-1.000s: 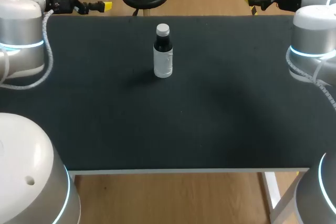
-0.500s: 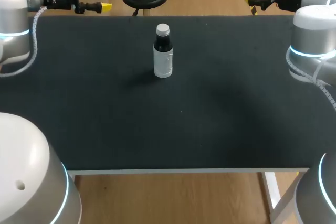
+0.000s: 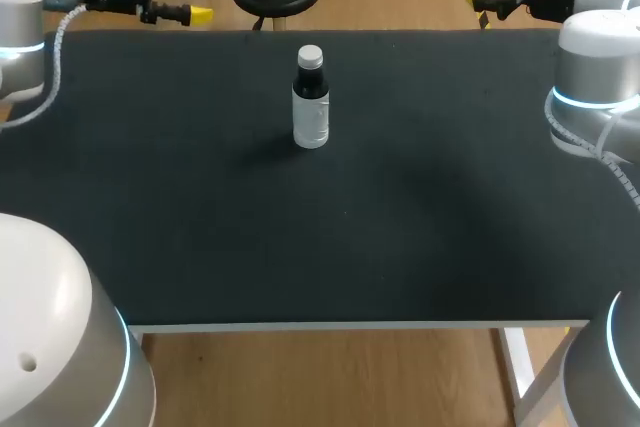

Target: Unscrew the bottle cap

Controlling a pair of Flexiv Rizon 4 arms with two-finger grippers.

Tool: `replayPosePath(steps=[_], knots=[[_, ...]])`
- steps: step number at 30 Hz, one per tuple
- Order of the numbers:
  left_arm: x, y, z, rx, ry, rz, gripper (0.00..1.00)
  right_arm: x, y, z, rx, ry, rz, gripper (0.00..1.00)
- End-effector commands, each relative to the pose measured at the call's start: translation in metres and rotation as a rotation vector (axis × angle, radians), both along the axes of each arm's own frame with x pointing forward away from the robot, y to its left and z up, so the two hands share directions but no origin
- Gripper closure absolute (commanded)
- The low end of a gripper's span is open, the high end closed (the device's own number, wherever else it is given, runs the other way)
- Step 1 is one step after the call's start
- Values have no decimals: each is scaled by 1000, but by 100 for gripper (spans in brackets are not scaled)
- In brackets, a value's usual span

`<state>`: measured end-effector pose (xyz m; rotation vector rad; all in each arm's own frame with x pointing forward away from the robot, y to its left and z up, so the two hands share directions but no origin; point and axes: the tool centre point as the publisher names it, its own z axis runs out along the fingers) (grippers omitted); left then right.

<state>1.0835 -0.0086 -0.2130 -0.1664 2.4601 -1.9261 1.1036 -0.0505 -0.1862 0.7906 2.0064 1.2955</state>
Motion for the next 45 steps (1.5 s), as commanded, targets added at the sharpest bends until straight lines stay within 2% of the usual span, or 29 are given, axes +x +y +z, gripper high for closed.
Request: replayPosePath(steps=[1,5,8,20,28,45], knots=[[-44,-34,-26,-11,0,-17,0,0,0,0,-1,1,0,0],[-71,-55,-40,-11,1,-22,0,0,0,0,-1,1,0,0],[-85,-66,-48,-15,-9,-33,0,0,0,0,-1,1,0,0],[-99,-70,-65,-86,1,-39,0,0,0,0,-1,1,0,0],[-95,-80,-68,-110,-3,-61,0,0,0,0,-1,1,0,0],[-70,-116,-66,-118,-2,-145,0,0,0,0,-1,1,0,0]])
